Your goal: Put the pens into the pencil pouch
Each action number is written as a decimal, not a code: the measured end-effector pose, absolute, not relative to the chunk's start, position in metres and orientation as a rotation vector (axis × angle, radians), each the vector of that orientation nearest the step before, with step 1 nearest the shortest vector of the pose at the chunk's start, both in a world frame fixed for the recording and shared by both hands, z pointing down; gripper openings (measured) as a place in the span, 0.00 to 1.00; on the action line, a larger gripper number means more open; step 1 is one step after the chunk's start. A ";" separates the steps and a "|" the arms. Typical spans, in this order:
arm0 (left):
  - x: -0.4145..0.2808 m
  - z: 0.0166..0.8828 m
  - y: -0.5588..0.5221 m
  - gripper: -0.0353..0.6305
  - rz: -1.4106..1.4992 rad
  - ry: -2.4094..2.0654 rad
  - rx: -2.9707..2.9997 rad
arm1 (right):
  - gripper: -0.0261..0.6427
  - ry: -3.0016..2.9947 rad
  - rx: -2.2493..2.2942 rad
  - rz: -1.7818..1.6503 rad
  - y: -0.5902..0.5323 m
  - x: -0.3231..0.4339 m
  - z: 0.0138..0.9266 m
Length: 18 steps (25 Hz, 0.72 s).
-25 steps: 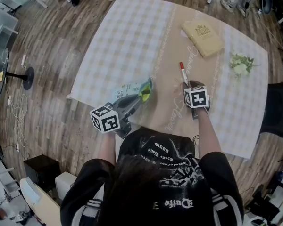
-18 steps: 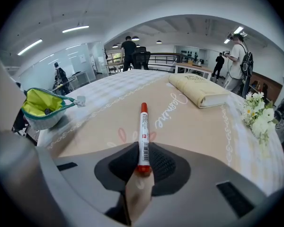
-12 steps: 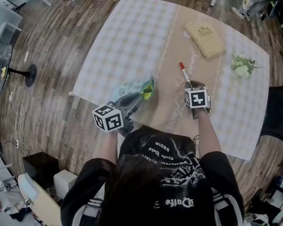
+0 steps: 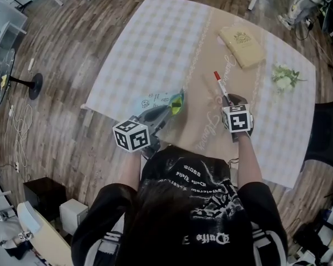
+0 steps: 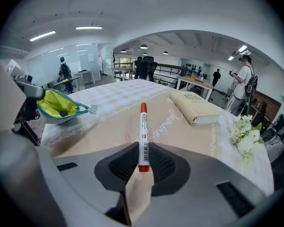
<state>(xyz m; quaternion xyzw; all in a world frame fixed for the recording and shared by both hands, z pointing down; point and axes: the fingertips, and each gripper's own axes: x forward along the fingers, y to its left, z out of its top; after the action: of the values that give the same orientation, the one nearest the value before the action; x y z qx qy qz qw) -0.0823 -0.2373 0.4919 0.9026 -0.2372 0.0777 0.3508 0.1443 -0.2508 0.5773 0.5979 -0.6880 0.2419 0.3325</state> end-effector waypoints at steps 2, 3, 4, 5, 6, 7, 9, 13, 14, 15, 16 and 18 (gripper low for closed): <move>-0.079 0.490 -0.245 0.12 0.198 -0.623 2.334 | 0.15 -1.804 1.541 0.599 -0.254 0.145 0.570; -0.078 0.490 -0.247 0.12 0.195 -0.628 2.332 | 0.15 -1.811 1.526 0.581 -0.254 0.144 0.566; -0.076 0.489 -0.251 0.12 0.191 -0.635 2.329 | 0.15 -1.824 1.506 0.567 -0.256 0.144 0.563; -0.074 0.488 -0.256 0.12 0.190 -0.645 2.327 | 0.15 -1.844 1.481 0.561 -0.258 0.143 0.559; -0.072 0.487 -0.261 0.12 0.192 -0.656 2.326 | 0.15 -1.868 1.456 0.558 -0.260 0.140 0.554; -0.070 0.487 -0.265 0.12 0.201 -0.669 2.328 | 0.15 -1.889 1.433 0.554 -0.262 0.138 0.550; -0.066 0.487 -0.272 0.12 0.232 -0.685 2.333 | 0.15 -1.906 1.398 0.530 -0.264 0.135 0.541; -0.062 0.489 -0.269 0.12 0.266 -0.698 2.329 | 0.15 -1.916 1.345 0.495 -0.253 0.126 0.533; -0.065 0.489 -0.266 0.12 0.268 -0.709 2.337 | 0.15 -1.929 1.338 0.484 -0.249 0.121 0.533; -0.068 0.490 -0.263 0.12 0.270 -0.720 2.345 | 0.15 -1.941 1.331 0.471 -0.244 0.116 0.533; -0.070 0.491 -0.259 0.12 0.271 -0.730 2.350 | 0.15 -1.949 1.322 0.456 -0.238 0.111 0.532; -0.078 0.494 -0.246 0.12 0.271 -0.744 2.354 | 0.15 -1.957 1.300 0.425 -0.221 0.098 0.531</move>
<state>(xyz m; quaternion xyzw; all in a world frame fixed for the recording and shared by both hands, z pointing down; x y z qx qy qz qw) -0.0781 -0.2456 0.4938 0.8970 -0.2835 0.1033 0.3231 0.0985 -0.2208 0.5309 0.5063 -0.7621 0.1653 0.3681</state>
